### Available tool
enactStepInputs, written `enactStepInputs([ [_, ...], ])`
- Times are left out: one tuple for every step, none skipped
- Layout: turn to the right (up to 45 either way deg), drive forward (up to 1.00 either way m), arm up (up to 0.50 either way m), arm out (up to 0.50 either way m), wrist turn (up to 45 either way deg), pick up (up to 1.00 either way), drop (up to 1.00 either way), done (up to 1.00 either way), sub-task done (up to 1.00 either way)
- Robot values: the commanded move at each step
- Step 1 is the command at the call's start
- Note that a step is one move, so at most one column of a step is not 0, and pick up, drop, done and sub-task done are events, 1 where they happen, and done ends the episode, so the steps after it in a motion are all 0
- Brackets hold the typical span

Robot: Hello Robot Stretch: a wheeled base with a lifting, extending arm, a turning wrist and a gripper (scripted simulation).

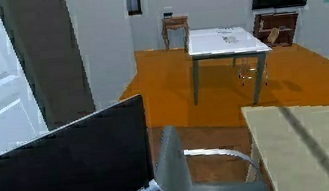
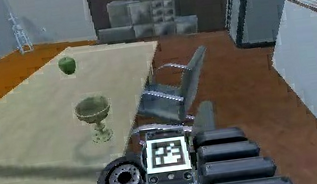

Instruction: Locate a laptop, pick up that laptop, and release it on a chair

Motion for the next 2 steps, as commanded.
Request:
enactStepInputs([
  [36.0, 0.00, 0.00, 0.00, 0.0, 0.00, 0.00, 0.00, 0.00],
  [-45.0, 0.00, 0.00, 0.00, 0.0, 0.00, 0.00, 0.00, 0.00],
])
